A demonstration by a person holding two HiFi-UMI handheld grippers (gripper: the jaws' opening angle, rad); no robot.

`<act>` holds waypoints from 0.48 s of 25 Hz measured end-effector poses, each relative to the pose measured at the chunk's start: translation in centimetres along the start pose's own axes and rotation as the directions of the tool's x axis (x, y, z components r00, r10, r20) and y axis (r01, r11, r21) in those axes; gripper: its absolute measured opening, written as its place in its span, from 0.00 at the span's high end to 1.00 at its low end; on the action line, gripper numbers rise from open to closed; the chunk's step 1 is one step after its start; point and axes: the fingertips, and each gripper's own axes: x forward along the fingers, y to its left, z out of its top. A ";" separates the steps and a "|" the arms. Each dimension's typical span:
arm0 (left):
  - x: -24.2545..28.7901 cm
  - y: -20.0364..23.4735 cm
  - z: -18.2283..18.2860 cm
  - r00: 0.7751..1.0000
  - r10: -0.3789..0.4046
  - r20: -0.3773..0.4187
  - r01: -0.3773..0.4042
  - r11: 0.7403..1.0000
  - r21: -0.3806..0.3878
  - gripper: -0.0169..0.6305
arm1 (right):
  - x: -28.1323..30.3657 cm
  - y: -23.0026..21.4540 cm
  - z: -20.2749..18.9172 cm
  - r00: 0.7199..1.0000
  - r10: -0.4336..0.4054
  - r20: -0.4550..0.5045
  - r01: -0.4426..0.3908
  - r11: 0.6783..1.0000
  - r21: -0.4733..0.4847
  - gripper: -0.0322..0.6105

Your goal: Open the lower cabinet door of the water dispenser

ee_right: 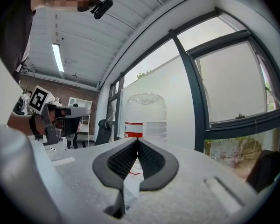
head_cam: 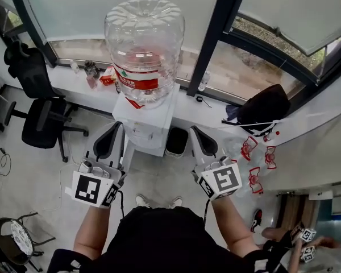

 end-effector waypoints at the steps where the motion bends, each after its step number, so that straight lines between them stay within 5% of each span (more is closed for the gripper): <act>1: -0.2 0.1 0.5 1.000 0.005 0.009 -0.005 1.000 0.006 0.96 | -0.3 -0.4 0.2 1.000 -0.009 0.005 0.009 1.000 0.003 0.94; 12: -2.0 2.0 2.7 0.996 0.070 0.046 -0.071 0.997 0.019 0.96 | -3.1 -4.3 1.4 0.994 -0.102 0.032 0.101 0.995 0.005 0.94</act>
